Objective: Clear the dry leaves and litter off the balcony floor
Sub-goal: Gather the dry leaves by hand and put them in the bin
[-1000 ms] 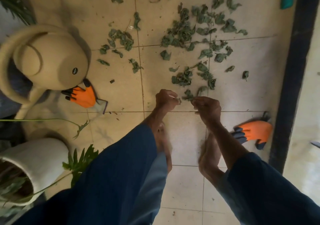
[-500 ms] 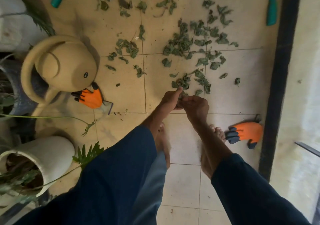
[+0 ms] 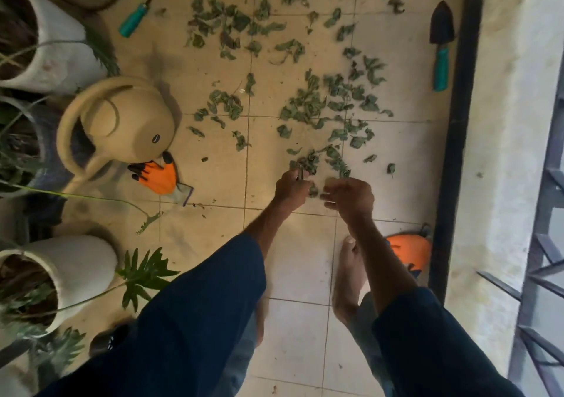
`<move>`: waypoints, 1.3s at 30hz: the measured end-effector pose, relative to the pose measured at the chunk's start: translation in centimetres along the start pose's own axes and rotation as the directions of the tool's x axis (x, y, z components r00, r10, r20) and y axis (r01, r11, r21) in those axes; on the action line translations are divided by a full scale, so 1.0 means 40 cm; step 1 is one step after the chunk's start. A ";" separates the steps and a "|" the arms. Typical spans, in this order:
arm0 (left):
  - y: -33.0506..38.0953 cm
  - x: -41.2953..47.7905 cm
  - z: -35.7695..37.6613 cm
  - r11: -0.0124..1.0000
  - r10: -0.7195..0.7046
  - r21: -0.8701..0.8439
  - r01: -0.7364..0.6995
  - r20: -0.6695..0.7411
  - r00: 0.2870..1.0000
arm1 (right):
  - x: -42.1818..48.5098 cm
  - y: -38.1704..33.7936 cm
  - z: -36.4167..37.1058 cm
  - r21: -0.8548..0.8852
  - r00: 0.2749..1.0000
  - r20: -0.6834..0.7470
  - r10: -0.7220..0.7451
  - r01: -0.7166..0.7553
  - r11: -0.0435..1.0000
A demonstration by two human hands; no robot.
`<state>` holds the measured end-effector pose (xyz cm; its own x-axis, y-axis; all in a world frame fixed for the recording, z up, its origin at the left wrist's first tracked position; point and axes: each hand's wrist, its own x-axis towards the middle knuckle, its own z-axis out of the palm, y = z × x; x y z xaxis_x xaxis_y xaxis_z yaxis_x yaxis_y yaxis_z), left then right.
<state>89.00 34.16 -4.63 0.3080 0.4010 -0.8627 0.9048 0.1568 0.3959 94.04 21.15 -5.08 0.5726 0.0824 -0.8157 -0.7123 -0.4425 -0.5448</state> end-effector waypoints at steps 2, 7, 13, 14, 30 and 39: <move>-0.026 0.028 0.020 0.999 -0.034 -0.041 0.035 0.020 0.999 | 0.057 0.050 -0.008 -0.182 0.992 -0.112 -0.065 0.043 0.982; -0.086 0.147 0.076 0.998 -0.068 0.012 0.068 0.041 0.997 | 0.195 0.182 0.043 -0.509 0.959 -0.109 -0.262 0.172 0.843; -0.142 0.269 0.118 0.964 0.166 0.173 -0.200 0.195 0.967 | 0.264 0.303 0.155 -0.627 0.888 -0.165 -0.428 0.241 0.741; -0.145 0.294 0.130 0.969 0.170 0.140 -0.202 0.207 0.963 | 0.280 0.312 0.162 -0.614 0.874 -0.207 -0.439 0.233 0.754; -0.012 0.493 0.178 0.852 0.462 0.090 -0.515 0.331 0.823 | 0.372 0.272 0.078 -0.093 0.902 -0.286 -0.324 0.311 0.946; -0.036 0.395 0.111 0.948 0.317 -0.080 -0.307 0.239 0.918 | 0.285 0.245 0.065 0.172 0.935 -0.205 -0.290 0.326 0.930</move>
<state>93.86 36.24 -20.23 0.6401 0.2017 -0.7414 0.7400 0.0979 0.6655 92.53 20.07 -20.22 0.8249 0.0221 -0.5649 -0.5456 -0.2305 -0.8057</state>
